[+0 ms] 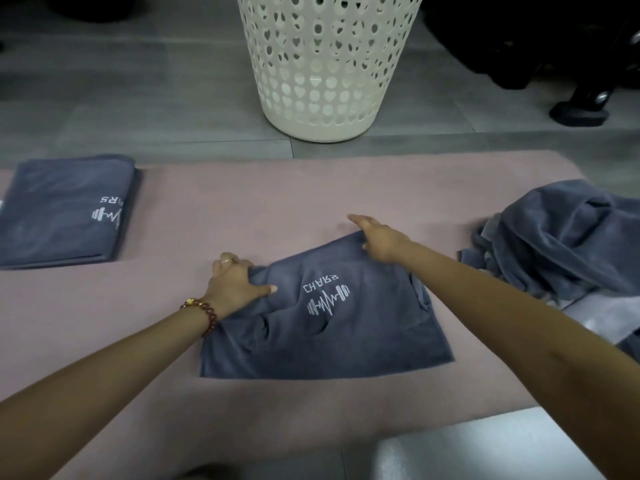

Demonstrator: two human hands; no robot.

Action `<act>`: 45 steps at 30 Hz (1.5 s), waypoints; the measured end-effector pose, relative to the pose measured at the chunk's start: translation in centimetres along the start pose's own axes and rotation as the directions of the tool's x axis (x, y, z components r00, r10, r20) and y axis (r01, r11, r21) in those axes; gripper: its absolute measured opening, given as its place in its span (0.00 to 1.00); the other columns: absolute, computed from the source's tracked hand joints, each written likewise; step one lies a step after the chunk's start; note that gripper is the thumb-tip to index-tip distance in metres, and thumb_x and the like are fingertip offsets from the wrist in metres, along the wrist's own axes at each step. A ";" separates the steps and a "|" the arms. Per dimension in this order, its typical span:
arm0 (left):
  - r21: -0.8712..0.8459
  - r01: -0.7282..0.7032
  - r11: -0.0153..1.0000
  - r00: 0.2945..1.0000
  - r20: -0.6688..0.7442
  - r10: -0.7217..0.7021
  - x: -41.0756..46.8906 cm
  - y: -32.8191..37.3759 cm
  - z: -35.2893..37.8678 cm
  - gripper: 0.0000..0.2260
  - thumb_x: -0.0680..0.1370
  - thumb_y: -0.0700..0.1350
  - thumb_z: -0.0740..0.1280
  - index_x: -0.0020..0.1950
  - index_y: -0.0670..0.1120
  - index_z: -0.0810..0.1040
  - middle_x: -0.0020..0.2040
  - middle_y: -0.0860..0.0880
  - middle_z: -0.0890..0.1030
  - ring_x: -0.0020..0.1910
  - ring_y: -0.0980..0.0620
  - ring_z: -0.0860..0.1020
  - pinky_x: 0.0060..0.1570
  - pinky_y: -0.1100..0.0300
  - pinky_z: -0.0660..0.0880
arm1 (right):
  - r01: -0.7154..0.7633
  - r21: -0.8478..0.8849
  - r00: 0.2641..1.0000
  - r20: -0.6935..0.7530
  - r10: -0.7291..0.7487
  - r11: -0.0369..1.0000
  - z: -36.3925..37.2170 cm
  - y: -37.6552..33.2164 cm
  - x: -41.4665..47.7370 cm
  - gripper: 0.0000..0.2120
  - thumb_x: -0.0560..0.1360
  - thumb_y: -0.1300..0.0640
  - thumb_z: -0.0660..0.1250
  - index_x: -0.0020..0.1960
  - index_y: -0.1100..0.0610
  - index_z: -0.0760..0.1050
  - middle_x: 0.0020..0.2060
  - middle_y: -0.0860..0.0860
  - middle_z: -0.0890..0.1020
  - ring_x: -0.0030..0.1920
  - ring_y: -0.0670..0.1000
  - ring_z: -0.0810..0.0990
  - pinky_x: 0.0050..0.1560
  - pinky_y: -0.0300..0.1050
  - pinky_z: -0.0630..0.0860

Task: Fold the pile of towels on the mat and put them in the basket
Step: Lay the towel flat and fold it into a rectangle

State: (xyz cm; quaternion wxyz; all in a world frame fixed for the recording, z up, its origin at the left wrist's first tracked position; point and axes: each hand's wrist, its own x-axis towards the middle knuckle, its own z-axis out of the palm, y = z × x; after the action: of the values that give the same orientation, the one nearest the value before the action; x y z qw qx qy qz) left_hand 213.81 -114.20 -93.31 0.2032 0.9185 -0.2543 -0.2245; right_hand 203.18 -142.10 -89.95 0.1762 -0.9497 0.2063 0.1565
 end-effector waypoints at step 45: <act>-0.084 -0.562 0.823 0.818 -0.200 0.539 -7.2 -6.7 -0.6 0.16 0.61 0.32 0.60 0.34 0.54 0.66 0.37 0.59 0.70 0.36 0.60 0.68 0.36 0.68 0.64 | 0.171 0.183 0.845 -0.532 -0.049 0.968 7.3 8.7 -18.4 0.01 0.74 0.51 0.60 0.46 0.47 0.69 0.42 0.45 0.75 0.38 0.46 0.76 0.40 0.36 0.69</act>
State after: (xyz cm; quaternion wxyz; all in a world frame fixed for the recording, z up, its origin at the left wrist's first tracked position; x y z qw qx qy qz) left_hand 211.08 -104.71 -93.84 0.3437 0.8045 -0.4750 -0.0953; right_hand 181.73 -140.37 -91.95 0.2278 -0.9407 0.2074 -0.1424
